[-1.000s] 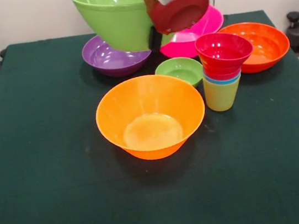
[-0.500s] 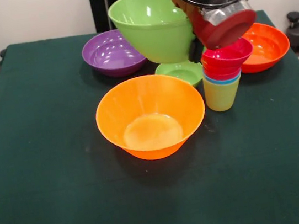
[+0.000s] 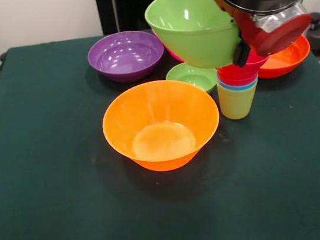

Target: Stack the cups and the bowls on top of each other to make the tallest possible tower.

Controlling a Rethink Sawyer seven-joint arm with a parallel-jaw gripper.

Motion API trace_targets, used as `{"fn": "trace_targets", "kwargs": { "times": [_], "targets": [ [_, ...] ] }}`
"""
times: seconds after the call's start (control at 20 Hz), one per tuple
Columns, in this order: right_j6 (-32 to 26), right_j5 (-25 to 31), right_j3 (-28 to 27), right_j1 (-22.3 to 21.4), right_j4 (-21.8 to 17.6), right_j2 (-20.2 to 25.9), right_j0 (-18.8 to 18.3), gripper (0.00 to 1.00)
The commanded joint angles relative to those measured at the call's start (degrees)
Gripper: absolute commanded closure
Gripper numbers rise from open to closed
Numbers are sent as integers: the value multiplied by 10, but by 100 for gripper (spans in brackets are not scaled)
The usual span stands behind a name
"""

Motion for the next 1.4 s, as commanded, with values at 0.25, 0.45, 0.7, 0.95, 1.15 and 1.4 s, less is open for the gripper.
{"fn": "trace_targets", "kwargs": {
  "times": [0.25, 0.45, 0.7, 0.95, 1.15, 1.4],
  "targets": [
    [55, 55, 4, 16, 146, -190, -22, 100],
    [54, 51, 11, 19, 180, -225, -23, 100],
    [59, 51, 21, 22, 212, -258, -18, 100],
    [73, 59, 34, 26, 226, -271, -4, 100],
    [82, 62, 45, 32, 231, -273, 11, 100],
    [101, 72, 44, 43, 251, -296, 20, 100]
  ]
}}
